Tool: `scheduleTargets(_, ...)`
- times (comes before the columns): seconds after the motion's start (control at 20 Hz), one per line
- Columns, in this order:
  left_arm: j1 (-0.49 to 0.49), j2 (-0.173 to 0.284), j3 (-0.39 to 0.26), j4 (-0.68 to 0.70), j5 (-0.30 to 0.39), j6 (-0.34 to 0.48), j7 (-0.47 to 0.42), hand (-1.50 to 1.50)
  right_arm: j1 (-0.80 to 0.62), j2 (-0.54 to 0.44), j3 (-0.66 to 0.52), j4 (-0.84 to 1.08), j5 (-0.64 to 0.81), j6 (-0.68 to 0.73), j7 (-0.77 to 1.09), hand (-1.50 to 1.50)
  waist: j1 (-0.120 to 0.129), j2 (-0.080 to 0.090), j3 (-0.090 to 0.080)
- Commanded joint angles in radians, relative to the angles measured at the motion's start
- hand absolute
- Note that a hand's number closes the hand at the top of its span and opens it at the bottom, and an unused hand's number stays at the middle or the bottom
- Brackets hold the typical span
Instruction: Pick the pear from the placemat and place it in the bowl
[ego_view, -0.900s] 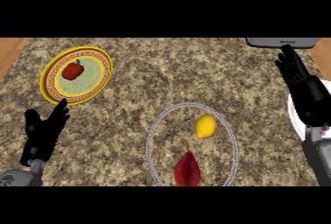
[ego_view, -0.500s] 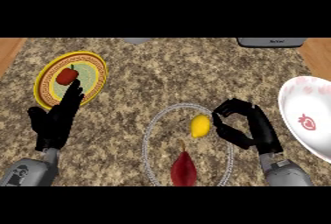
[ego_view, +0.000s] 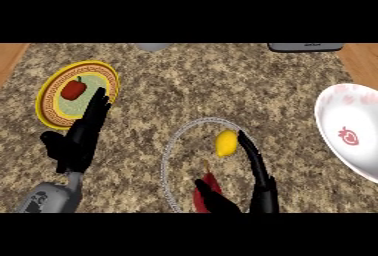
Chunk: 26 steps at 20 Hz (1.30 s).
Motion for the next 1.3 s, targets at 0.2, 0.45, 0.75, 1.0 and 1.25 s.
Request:
scheduleTargets(0.2,-0.033,-0.046,-0.012,0.012,-0.045,0.033,0.000,0.00,0.232,0.037,0.158,-0.136,0.523,-0.093,0.307,-1.50,0.002,0.012,-0.003)
scheduleTargets(0.45,0.010,-0.055,-0.037,-0.017,-0.067,0.030,-0.012,0.00,0.269,0.038,0.207,-0.311,0.715,0.119,0.620,-1.50,0.016,0.014,-0.002)
scheduleTargets(0.75,0.022,-0.048,-0.023,0.007,-0.059,-0.009,-0.043,0.00,0.129,0.036,0.199,-0.335,0.674,0.364,0.902,-1.50,0.033,0.017,-0.001)
scheduleTargets(1.0,-0.017,-0.070,-0.025,-0.015,-0.070,0.011,0.007,0.00,0.056,0.035,0.235,-0.284,0.605,0.419,1.059,-1.50,0.038,0.017,0.001)
scheduleTargets(1.25,-0.010,-0.080,-0.012,0.005,-0.081,-0.012,-0.023,0.00,0.001,0.034,0.166,-0.227,0.531,0.428,1.062,-1.50,0.035,0.018,0.002)
